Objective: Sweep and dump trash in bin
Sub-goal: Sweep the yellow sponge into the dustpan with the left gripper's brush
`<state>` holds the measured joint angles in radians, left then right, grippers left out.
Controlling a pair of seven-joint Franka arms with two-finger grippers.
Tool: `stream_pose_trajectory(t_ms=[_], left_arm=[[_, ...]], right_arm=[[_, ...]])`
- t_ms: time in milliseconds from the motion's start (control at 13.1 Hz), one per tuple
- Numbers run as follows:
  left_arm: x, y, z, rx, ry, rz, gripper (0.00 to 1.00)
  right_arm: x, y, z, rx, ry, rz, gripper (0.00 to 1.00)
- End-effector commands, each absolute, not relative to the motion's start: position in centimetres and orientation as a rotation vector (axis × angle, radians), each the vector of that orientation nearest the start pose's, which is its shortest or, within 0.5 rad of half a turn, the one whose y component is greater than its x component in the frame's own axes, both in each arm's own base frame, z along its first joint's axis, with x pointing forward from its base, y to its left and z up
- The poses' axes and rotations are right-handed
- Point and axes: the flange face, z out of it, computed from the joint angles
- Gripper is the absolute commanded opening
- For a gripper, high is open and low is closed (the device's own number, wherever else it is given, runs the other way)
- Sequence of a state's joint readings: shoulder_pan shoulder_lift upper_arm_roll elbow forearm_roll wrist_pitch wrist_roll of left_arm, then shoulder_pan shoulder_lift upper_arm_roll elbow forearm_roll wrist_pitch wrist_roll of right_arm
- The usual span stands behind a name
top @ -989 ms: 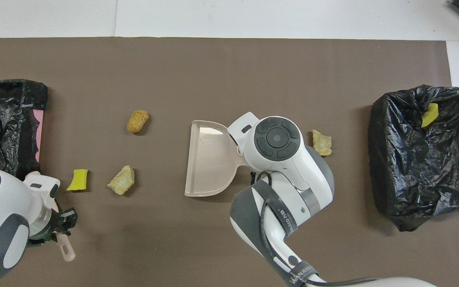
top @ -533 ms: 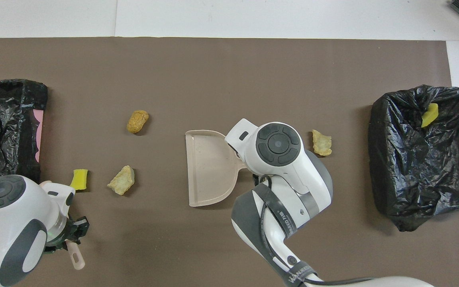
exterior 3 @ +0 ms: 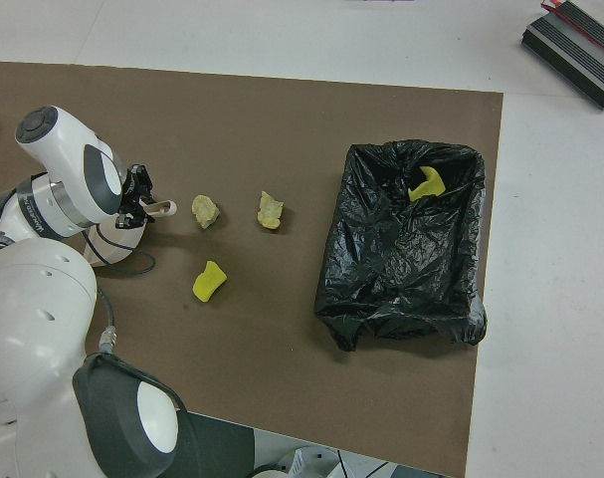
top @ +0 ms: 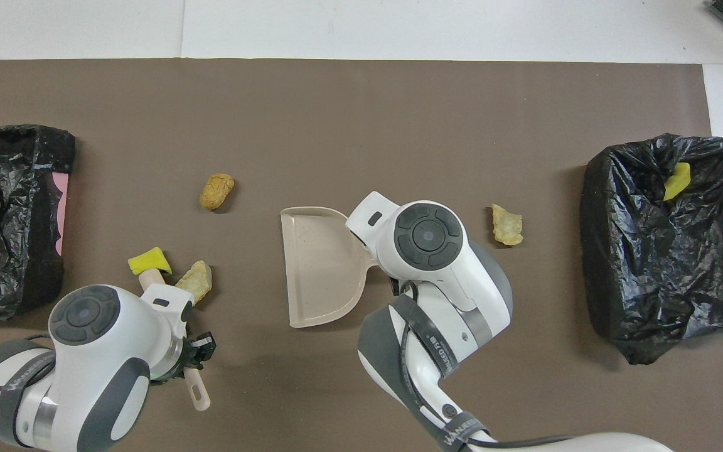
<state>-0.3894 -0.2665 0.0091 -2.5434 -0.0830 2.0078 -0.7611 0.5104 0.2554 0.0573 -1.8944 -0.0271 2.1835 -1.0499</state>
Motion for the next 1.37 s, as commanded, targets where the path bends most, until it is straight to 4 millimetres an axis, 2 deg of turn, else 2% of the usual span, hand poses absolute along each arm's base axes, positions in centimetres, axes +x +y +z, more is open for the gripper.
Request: stream_pose_trajectory(t_ms=[0,304,457,761,989,1141,1293], left_arm=[[38.1,-19.0,33.1,-3.016,-0.510,0.379,0.00],[37.7,-23.1,33.3,-3.186,-0.297,0.405,0.00],[37.0,-25.7,33.9,-3.247,-0.272,0.414,0.00],[36.2,-29.2,35.6,-3.273,-0.160,0.424,0.00],[37.8,-28.6,38.9,-3.277,-0.140,0.466,0.00],[40.1,-25.7,40.6,-3.263,-0.163,0.502,0.00],[41.7,-22.1,41.7,-3.220,-0.150,0.462,0.00]], right_arm=[[52.5,32.9,36.8,2.157,2.264,0.080,0.00],[52.7,32.8,36.8,2.220,2.204,0.083,0.00],[52.7,32.7,36.7,2.259,2.166,0.078,0.00],[52.9,31.9,36.4,2.297,2.133,0.053,0.00],[53.0,31.8,36.4,2.326,2.100,0.053,0.00],[53.1,31.5,36.5,2.331,2.095,0.053,0.00],[53.5,31.5,36.6,2.349,2.072,0.069,0.00]])
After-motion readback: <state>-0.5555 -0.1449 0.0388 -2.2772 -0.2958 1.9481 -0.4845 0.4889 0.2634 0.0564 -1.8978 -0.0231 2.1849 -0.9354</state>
